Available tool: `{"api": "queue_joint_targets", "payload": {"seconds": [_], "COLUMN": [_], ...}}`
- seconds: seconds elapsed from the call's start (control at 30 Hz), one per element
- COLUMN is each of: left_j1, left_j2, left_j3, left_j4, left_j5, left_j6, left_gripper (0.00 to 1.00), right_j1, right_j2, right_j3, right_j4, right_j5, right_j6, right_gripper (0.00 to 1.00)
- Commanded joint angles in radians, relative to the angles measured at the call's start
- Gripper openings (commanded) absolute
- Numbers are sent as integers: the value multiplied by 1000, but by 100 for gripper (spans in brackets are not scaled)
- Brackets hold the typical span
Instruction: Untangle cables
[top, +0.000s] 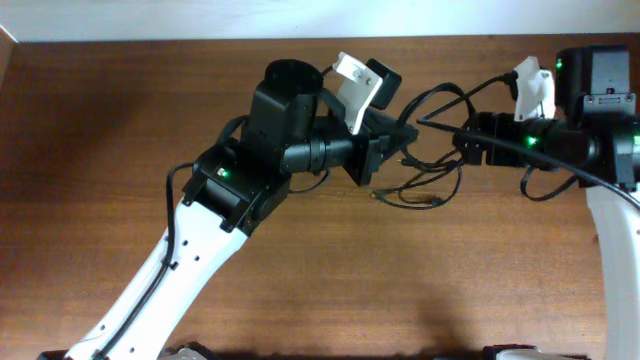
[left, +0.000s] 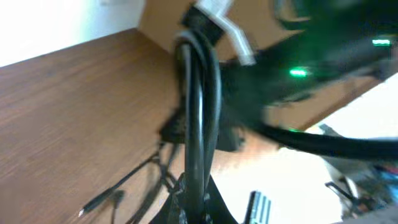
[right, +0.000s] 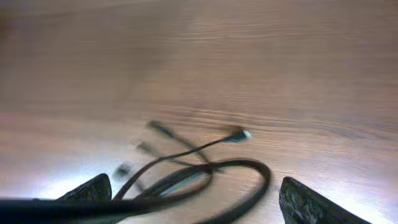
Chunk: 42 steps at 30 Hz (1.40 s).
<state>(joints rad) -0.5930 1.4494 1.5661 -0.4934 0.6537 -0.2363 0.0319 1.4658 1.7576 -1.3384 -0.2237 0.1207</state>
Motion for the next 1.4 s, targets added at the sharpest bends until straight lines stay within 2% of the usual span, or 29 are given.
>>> {"api": "queue_joint_targets", "payload": {"seconds": [0.0,0.07,0.2,0.37,0.57,0.63,0.73,0.83,0.93,1.0,1.13,1.3,1.33,1.37], "left_j1": [3,28,134,241,280,280,280,280,280,280,279,214,196,183], "left_j2": [-11,-40,-151,-277,-270,-263,-240,-204,-150,-119,-93,-94,-94,-94], "left_j3": [6,6,6,6,6,6,5,5,5,5,5,6,6,6], "left_j4": [18,12,-63,-90,-171,-195,-201,-201,-199,-196,-196,-167,-146,-137], "left_j5": [174,200,200,196,195,195,195,195,195,196,197,247,249,249], "left_j6": [-10,-9,-1,-1,6,52,51,49,-24,-71,-119,-119,-119,-119], "left_gripper": [0,0,0,0,0,0,0,0,0,0,0,0,0,0], "right_j1": [0,-9,-126,-259,-268,-268,-268,-267,-251,-171,18,126,128,128], "right_j2": [43,68,90,96,96,95,93,77,63,63,63,63,63,63], "right_j3": [3,3,3,3,3,3,3,3,3,3,3,3,3,3], "right_j4": [18,19,19,15,-3,-19,-68,-147,-266,-305,-291,-235,-236,-236], "right_j5": [225,292,280,204,36,-200,-484,-687,-822,-823,-819,-792,-785,-785], "right_j6": [31,31,53,53,3,-172,-418,-663,-939,-1035,-1120,-1119,-1119,-1119], "right_gripper": [85,85,85,85,85,85,85,85,85,85,85,85,84,77]}}
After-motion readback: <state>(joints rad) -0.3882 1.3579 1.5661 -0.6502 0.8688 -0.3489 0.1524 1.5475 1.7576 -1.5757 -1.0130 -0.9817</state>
